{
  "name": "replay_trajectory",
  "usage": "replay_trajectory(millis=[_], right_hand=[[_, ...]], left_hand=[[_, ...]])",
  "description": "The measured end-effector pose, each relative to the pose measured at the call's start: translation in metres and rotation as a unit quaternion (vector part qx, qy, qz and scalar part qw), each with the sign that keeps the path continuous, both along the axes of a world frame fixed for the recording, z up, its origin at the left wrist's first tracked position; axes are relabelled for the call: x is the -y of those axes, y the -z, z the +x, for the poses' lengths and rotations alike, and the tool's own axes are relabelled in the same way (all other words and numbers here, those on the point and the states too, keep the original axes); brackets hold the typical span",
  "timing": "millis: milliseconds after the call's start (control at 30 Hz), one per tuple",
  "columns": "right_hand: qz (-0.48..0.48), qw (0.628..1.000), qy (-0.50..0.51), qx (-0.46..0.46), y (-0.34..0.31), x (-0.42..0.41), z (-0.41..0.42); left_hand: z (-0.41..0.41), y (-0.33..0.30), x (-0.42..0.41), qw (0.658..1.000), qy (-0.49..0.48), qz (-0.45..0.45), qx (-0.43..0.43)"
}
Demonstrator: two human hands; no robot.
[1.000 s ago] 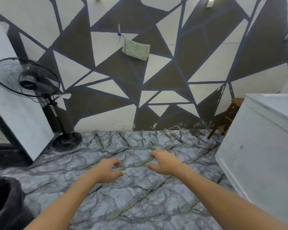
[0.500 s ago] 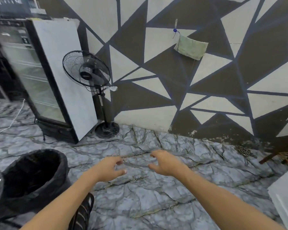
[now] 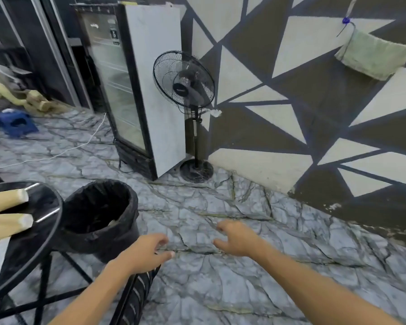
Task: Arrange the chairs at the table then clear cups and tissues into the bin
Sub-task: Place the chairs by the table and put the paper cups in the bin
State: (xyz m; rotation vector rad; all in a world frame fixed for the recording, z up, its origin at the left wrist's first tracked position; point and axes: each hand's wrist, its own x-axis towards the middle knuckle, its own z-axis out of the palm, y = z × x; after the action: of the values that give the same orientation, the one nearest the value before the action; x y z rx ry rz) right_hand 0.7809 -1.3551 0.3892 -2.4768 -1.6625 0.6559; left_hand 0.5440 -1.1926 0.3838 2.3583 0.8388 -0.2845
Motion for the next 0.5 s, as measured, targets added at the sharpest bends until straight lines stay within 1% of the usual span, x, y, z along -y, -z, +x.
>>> replay_trajectory(millis=[100, 200, 333, 500], right_hand=[[-0.012, 0.999, -0.038, -0.016, 0.022, -0.036, -0.019], [-0.023, 0.997, -0.069, -0.038, 0.051, -0.074, -0.044], [-0.05, 0.991, -0.113, -0.05, 0.101, -0.124, -0.083], [-0.057, 0.982, -0.166, -0.076, 0.173, -0.175, -0.141]], left_hand=[[-0.031, 0.032, -0.015, 0.999, -0.039, -0.01, -0.015], [-0.066, 0.066, -0.033, 0.996, -0.075, -0.038, -0.04], [-0.109, 0.115, -0.064, 0.989, -0.111, -0.075, -0.065], [-0.155, 0.185, -0.096, 0.984, -0.132, -0.082, -0.089]])
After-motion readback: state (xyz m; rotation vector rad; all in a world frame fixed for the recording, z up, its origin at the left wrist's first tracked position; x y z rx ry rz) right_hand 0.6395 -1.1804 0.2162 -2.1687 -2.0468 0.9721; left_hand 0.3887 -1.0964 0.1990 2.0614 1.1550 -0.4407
